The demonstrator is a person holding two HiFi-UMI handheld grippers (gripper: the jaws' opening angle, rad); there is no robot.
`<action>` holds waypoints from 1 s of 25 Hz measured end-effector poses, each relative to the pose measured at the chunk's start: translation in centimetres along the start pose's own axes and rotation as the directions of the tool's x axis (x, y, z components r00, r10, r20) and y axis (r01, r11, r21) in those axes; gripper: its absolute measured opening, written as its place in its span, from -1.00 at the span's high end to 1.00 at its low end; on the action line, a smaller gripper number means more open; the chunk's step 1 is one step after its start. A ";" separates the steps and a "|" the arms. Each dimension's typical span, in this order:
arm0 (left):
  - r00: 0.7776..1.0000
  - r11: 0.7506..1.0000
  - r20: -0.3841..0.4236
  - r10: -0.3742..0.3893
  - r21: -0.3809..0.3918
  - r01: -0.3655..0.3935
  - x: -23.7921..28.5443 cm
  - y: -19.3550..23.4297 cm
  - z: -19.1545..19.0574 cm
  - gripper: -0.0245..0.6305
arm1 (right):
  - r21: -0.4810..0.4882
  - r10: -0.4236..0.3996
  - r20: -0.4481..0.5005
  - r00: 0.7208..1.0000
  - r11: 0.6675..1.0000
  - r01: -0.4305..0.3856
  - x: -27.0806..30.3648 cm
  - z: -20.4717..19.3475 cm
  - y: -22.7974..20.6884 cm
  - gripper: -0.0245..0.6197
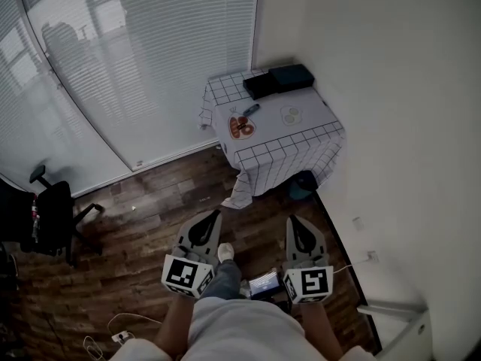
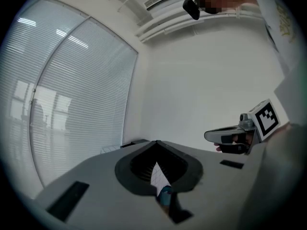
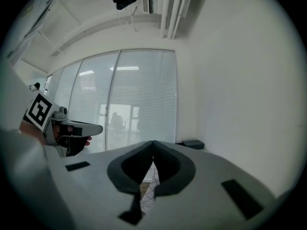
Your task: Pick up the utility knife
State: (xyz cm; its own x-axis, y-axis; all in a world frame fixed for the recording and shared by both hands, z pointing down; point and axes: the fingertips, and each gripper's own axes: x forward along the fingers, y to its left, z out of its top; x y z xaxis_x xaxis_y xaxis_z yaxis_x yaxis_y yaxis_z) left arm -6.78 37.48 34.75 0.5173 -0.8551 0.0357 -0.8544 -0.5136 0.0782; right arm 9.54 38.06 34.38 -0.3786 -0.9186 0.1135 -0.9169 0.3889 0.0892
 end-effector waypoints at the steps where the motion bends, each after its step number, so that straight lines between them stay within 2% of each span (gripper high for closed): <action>1: 1.000 1.000 -0.004 0.002 0.001 -0.002 0.7 0.4 -0.1 0.91 | 0.001 -0.004 -0.005 1.000 1.000 0.004 0.6 -0.1 -0.3 0.90; 7: 1.000 0.999 -0.001 -0.015 0.050 0.015 5.7 3.0 0.2 0.90 | 0.010 -0.036 -0.018 0.999 0.999 0.036 4.9 -0.2 -2.6 0.90; 14: 0.998 0.997 -0.021 -0.064 0.040 0.065 11.1 6.4 -0.4 0.90 | 0.011 -0.042 -0.043 0.998 0.999 0.043 11.3 -0.4 -4.1 0.90; 25: 0.998 0.999 -0.042 -0.036 0.026 0.037 15.8 12.1 0.3 0.90 | 0.020 -0.039 -0.071 0.997 0.999 0.040 18.5 -0.5 -4.6 0.90</action>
State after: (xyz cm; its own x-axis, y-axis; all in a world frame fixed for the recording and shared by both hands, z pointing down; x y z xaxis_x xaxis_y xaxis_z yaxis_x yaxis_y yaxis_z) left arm -9.00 17.77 36.01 0.5493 -0.8323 0.0745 -0.8356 -0.5466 0.0541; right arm 6.84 19.28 36.56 -0.3327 -0.9257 0.1798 -0.9339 0.3500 0.0737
